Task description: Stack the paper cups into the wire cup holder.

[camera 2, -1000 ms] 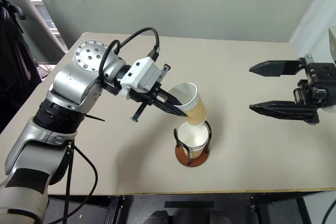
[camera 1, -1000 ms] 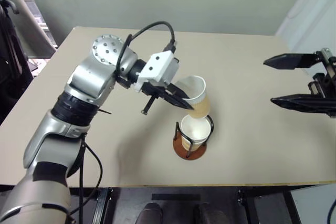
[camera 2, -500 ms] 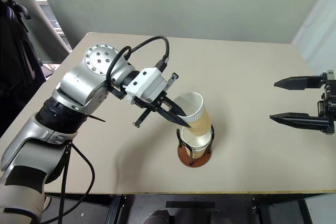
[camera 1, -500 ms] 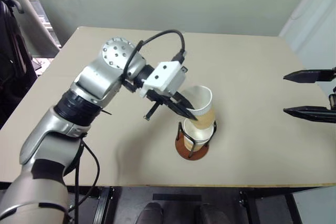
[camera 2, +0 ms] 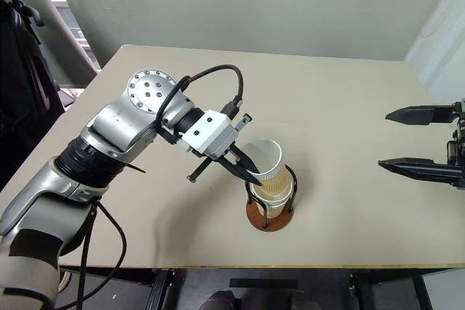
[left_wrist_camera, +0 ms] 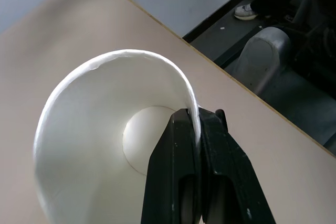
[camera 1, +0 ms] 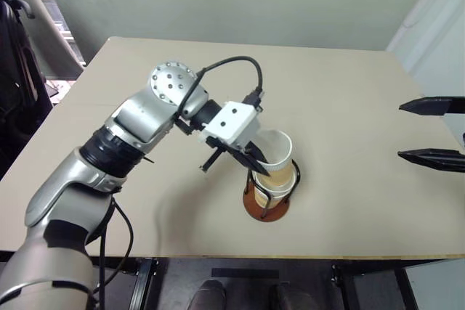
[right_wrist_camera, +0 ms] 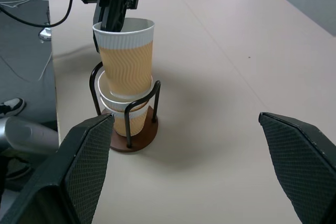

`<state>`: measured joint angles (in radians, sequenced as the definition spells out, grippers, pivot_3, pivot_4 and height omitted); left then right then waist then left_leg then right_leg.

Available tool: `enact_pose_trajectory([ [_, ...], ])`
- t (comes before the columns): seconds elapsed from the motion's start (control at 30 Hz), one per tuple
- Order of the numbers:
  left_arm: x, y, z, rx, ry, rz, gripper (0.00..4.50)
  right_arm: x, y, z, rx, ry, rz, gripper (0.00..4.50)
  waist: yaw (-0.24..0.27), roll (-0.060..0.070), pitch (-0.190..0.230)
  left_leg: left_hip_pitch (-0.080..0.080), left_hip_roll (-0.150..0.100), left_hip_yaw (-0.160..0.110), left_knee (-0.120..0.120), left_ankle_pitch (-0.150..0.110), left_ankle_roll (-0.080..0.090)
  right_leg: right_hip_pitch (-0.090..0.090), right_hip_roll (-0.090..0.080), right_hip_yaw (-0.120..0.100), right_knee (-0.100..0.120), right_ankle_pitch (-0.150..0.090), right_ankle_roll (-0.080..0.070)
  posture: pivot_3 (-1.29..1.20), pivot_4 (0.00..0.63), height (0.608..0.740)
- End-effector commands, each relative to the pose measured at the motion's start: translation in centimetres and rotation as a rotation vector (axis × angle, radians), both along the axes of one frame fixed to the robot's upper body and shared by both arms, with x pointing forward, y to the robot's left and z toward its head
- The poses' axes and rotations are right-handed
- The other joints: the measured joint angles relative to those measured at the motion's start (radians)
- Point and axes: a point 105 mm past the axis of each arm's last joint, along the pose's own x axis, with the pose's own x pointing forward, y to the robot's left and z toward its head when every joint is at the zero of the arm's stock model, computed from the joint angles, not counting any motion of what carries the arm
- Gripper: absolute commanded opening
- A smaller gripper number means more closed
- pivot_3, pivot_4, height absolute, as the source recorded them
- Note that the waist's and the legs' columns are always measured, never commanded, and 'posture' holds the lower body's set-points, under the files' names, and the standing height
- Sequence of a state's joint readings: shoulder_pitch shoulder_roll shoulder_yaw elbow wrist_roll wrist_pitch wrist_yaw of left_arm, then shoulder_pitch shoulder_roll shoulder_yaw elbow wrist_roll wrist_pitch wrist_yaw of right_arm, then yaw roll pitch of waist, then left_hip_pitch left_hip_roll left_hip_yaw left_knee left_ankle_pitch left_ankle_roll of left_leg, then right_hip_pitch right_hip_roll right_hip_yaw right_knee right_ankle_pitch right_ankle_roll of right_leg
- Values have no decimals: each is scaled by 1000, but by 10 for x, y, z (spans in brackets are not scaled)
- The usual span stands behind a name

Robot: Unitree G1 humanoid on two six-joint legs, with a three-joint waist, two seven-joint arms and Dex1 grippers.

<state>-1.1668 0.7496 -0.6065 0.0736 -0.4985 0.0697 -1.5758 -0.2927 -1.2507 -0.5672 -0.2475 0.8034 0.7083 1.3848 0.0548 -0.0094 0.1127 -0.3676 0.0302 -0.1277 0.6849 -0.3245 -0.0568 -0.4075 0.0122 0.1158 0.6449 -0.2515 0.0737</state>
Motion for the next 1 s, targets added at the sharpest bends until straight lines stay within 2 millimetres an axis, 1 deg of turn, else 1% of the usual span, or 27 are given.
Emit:
enact_pose_trajectory([
  [0.03,-4,0,3,33,-22,-34,678,-5,2,11,-9,-51,6,4500,0,0,0,0,0,0,0,0,0,0,0,0,0,0,0,0,150,740],
  [0.17,-5,0,3,33,-30,-31,2049,-4,4,10,-4,-50,16,4500,0,0,0,0,0,0,0,0,0,0,0,0,0,0,0,0,150,740],
  [0.3,0,2,6,15,-38,9,3521,-1,5,8,3,-47,29,4500,0,0,0,0,0,0,0,0,0,0,0,0,0,0,0,0,150,740],
  [0.37,12,8,14,-45,-67,106,4301,5,6,6,10,-45,34,4500,-1,0,0,0,0,0,0,0,0,0,0,0,0,0,0,0,150,740],
  [0.4,19,15,19,-78,-74,169,4455,10,5,6,15,-46,31,4500,-2,0,0,0,0,0,0,0,0,0,0,0,0,0,0,0,150,740],
  [0.47,33,40,31,-170,-76,337,4455,21,-2,4,34,-43,-10,4500,-11,0,0,1,0,0,0,0,0,0,0,0,1,0,0,0,150,740],
  [0.5,41,59,36,-215,-66,442,4455,26,-8,2,48,-37,-35,4500,-16,0,0,1,0,0,0,0,0,0,1,0,1,0,0,0,150,740],
  [0.53,44,78,38,-247,-49,526,4455,30,-13,0,61,-27,-54,4500,-22,1,0,2,0,0,-1,0,0,0,1,0,1,0,0,0,150,740],
  [0.63,38,142,33,-291,49,747,4455,37,-28,-12,66,21,-101,4500,-34,3,-1,2,2,-2,-4,0,-1,-3,1,2,1,0,0,0,150,740],
  [0.7,30,173,28,-307,107,856,4455,39,-36,-20,57,51,-113,4500,-34,3,-1,1,2,-3,-5,1,-1,-4,1,2,2,0,0,0,150,740],
  [0.73,26,186,24,-298,127,898,4455,39,-40,-23,53,63,-117,4500,-32,3,-1,1,2,-3,-5,1,-1,-5,0,2,2,0,0,0,150,740],
  [0.77,22,192,22,-289,137,920,4455,39,-43,-24,50,70,-118,4500,-28,3,-1,1,2,-3,-5,1,-1,-5,0,2,1,0,0,0,150,740],
  [0.83,5,219,11,-261,197,1008,4455,35,-50,-28,29,99,-99,4500,-22,3,-1,1,1,-4,-4,1,-1,-5,-1,2,1,0,-1,0,150,740],
  [0.87,-3,227,9,-257,218,1034,4455,34,-51,-28,12,106,-84,4500,-23,3,-1,1,1,-4,-4,1,-1,-5,-1,2,1,0,-1,0,150,740],
  [0.93,-13,235,11,-269,238,1068,4455,32,-51,-24,-11,101,-60,4500,-19,3,-1,1,1,-3,-4,0,-1,-4,-1,2,2,-1,-2,0,150,740],
  [1.0,-18,240,10,-268,236,1098,4455,34,-51,-17,-21,87,-48,4500,-19,3,-1,2,2,-3,-3,0,-1,-4,0,2,4,-1,-4,0,150,740],
])
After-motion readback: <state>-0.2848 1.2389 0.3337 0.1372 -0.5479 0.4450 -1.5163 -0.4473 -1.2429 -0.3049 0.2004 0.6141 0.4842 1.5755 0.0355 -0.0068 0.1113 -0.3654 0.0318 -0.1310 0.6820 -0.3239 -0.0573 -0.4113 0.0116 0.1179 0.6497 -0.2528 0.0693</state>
